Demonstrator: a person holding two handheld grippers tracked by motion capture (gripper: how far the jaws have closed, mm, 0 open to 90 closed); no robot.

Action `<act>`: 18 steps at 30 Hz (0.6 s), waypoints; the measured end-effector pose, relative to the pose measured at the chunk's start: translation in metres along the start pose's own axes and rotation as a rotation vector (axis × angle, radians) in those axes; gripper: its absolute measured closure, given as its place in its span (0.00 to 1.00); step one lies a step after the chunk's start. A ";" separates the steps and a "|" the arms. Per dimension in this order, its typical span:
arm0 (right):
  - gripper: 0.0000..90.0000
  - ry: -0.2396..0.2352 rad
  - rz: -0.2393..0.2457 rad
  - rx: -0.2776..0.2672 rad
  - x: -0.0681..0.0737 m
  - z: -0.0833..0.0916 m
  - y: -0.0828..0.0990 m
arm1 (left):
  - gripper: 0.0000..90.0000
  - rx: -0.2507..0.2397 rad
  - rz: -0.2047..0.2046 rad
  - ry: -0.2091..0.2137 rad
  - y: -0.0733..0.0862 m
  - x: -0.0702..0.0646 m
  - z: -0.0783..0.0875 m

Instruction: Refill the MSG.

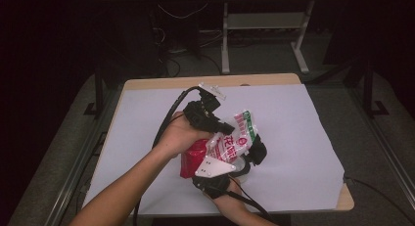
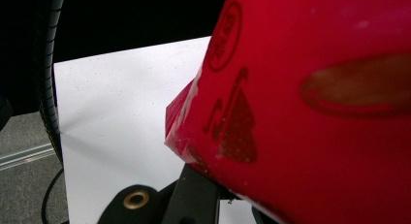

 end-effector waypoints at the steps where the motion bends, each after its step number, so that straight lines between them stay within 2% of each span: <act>1: 1.00 -0.001 -0.001 0.000 0.000 0.000 0.000 | 1.00 0.001 0.000 0.000 0.000 0.000 0.000; 18: 1.00 -0.003 -0.012 -0.005 0.000 -0.001 -0.001 | 1.00 0.001 0.005 -0.009 -0.002 0.001 -0.001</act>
Point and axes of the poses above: each handheld gripper's, and its own axes: z roughly backward along the jaws, y roughly out of its underside, x roughly to its left, the point moved 1 cm from there along -z, roughly forward along the jaws, and after that the axes turned 9 degrees about y, right-handed, at the moved point
